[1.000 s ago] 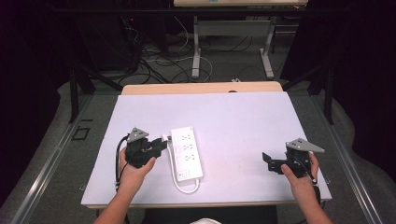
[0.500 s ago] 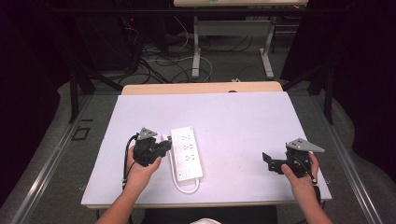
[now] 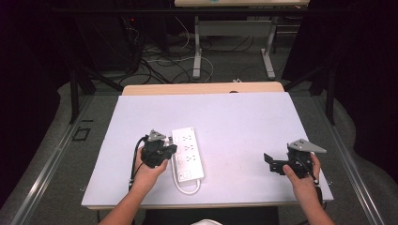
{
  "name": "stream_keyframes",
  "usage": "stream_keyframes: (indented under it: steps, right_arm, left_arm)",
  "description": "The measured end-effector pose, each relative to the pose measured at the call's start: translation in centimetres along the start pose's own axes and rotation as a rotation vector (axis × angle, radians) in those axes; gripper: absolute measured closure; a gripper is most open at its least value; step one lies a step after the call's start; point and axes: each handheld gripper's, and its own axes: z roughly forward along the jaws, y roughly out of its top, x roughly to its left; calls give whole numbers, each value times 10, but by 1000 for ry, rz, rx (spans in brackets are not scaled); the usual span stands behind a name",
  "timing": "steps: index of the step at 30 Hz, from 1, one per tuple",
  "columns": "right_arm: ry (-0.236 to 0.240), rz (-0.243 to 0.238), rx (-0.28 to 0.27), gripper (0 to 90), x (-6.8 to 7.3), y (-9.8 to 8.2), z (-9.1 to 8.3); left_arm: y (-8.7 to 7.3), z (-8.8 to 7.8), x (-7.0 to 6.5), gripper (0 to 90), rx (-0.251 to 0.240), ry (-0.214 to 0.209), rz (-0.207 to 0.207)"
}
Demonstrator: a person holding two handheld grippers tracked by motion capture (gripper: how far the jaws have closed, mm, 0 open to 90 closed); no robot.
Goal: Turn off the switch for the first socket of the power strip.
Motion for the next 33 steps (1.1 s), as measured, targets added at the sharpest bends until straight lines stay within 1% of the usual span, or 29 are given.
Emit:
stream_keyframes:
  steps: [3, 6, 11, 12, 17, 18, 20, 26, 28, 33]
  right_arm:
    - [0, 0, 1, 5, 0, 0, 0]
    - [0, -1, 1, 6, 0, 0, 0]
    - [2, -4, 0, 6, -1, -1, 1]
    - [1, -1, 2, 7, -1, -1, 1]
    - [-1, -1, 5, 7, -1, -1, 1]
    - [0, -1, 6, 8, -1, -1, 1]
    - [1, 5, 8, 8, -1, -1, 1]
    - [6, 10, 6, 8, -1, -1, 1]
    - [5, 4, 5, 9, -1, -1, 2]
    - [0, 11, 5, 12, -1, -2, 2]
  left_arm:
    - [-1, 2, 0, 877, 13, -3, 7]
    - [-3, 4, 0, 880, 23, -4, 6]
    - [-4, 8, 0, 884, 32, -4, 13]
    - [-5, 8, 0, 885, 35, -4, 6]
    - [-6, 12, 1, 889, 53, -5, 16]
    - [-7, 13, 0, 890, 51, -8, 11]
    - [-7, 14, 0, 891, 59, -3, 20]
    - [-9, 19, 1, 893, 77, -4, 18]
    - [-10, 21, 1, 894, 83, -2, 25]
    - [-11, 24, 1, 894, 96, 2, 32]
